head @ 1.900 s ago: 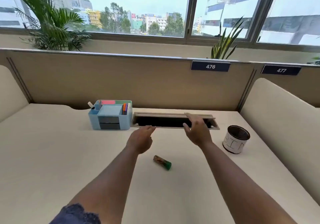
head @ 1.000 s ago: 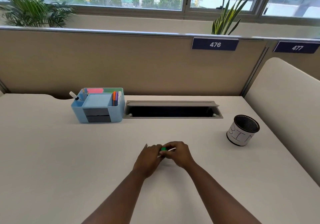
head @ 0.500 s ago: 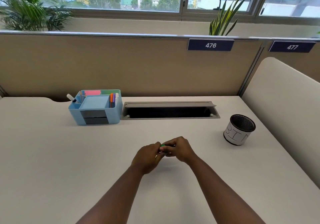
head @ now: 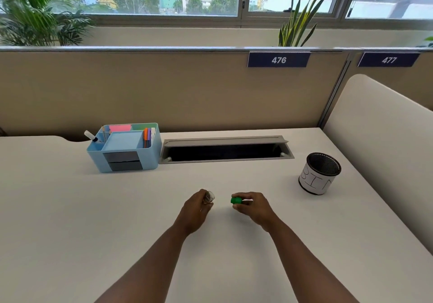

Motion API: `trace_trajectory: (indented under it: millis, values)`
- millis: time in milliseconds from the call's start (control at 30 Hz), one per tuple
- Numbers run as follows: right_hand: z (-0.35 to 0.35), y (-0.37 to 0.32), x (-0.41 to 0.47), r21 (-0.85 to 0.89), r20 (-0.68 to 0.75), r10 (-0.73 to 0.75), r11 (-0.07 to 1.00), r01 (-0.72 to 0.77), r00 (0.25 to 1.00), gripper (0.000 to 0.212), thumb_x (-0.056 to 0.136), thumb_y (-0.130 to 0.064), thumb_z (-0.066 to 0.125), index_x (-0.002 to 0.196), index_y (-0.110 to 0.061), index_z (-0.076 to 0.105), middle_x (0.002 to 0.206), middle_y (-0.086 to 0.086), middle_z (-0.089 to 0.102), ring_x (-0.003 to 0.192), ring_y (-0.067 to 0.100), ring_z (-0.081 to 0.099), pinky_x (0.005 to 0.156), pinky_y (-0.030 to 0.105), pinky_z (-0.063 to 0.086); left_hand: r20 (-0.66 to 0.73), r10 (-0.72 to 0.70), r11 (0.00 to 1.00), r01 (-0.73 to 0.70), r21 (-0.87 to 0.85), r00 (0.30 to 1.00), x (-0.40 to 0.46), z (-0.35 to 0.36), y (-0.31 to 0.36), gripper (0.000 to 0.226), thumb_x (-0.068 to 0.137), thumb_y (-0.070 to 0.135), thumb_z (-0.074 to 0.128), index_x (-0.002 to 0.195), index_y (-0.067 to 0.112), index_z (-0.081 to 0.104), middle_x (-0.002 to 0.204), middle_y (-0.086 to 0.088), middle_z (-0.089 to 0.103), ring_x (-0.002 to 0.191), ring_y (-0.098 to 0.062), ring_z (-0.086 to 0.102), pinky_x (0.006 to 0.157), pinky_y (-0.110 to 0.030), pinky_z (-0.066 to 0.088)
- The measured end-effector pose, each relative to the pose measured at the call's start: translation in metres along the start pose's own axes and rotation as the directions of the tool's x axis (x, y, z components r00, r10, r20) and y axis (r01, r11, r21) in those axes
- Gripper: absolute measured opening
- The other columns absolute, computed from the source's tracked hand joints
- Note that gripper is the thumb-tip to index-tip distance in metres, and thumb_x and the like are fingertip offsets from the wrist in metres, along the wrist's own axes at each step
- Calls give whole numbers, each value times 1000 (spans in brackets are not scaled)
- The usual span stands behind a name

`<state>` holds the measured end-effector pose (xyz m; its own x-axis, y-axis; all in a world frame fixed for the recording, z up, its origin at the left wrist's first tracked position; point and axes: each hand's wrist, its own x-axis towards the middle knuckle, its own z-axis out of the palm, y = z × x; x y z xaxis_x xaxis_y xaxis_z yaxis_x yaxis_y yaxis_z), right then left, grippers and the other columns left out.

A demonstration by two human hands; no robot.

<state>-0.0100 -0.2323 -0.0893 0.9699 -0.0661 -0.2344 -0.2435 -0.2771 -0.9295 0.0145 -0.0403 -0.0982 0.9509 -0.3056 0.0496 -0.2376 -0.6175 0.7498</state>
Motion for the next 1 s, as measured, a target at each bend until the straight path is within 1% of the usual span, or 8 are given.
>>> trace_trajectory:
  millis: [200,433,567,633,700,800,900,1000]
  values:
    - [1,21,-5,-116,-196,-41,993,18,980,23,72,-3,74,92,-12,68,95,3,65,72,15,53,61,4,40,-67,-31,999,30,-22,997,2,2,6,28,81,16,70,108,11,65,104,-8,62,95,-20,57,84,-31,46]
    - [-1,30,-10,-248,-258,-86,968,20,962,25,66,-8,76,71,-22,56,78,0,62,73,18,58,64,23,40,-124,-77,994,68,-80,989,2,8,11,35,74,10,76,108,7,66,101,-6,67,82,-14,55,66,-11,41]
    - [-7,32,-13,-273,-264,-93,962,18,960,23,66,-13,77,79,-20,59,84,0,63,81,20,57,65,25,42,-118,-97,988,81,-134,988,1,14,19,32,73,5,76,103,3,67,90,-2,63,73,-6,55,51,4,41]
    - [-9,30,-15,-233,-286,-123,971,56,950,33,67,-14,79,96,-16,62,98,1,62,90,20,55,73,29,45,-124,-105,981,82,-177,987,3,16,26,31,72,5,77,102,4,68,88,-2,64,73,-4,56,54,1,42]
    - [-12,22,-18,-142,-295,-140,985,102,945,38,68,-14,80,102,-15,64,101,-2,62,90,17,52,69,20,43,-141,-109,972,77,-221,984,5,18,37,32,72,7,78,102,4,67,90,0,66,77,-11,59,67,-7,45]
    - [-15,8,-22,-36,-137,-129,992,125,982,38,72,-16,77,107,-16,64,104,-2,66,91,12,54,64,8,42,-156,-86,952,35,-304,984,10,22,57,32,72,4,77,102,2,65,93,-2,66,84,-16,61,78,-24,48]
    - [-18,-3,-27,95,-63,-140,985,146,988,33,79,-7,69,111,-10,63,110,8,68,93,13,60,71,11,48,-149,-45,939,-9,-343,988,16,29,76,30,74,3,75,101,1,65,97,-9,69,86,-17,62,75,-19,48]
    - [-25,-5,-31,223,-109,-133,963,155,985,24,81,3,63,104,-2,64,101,13,69,84,8,65,62,6,49,-140,-33,935,-19,-355,990,21,36,87,30,77,6,73,105,2,64,104,-12,69,95,-23,64,79,-24,50]
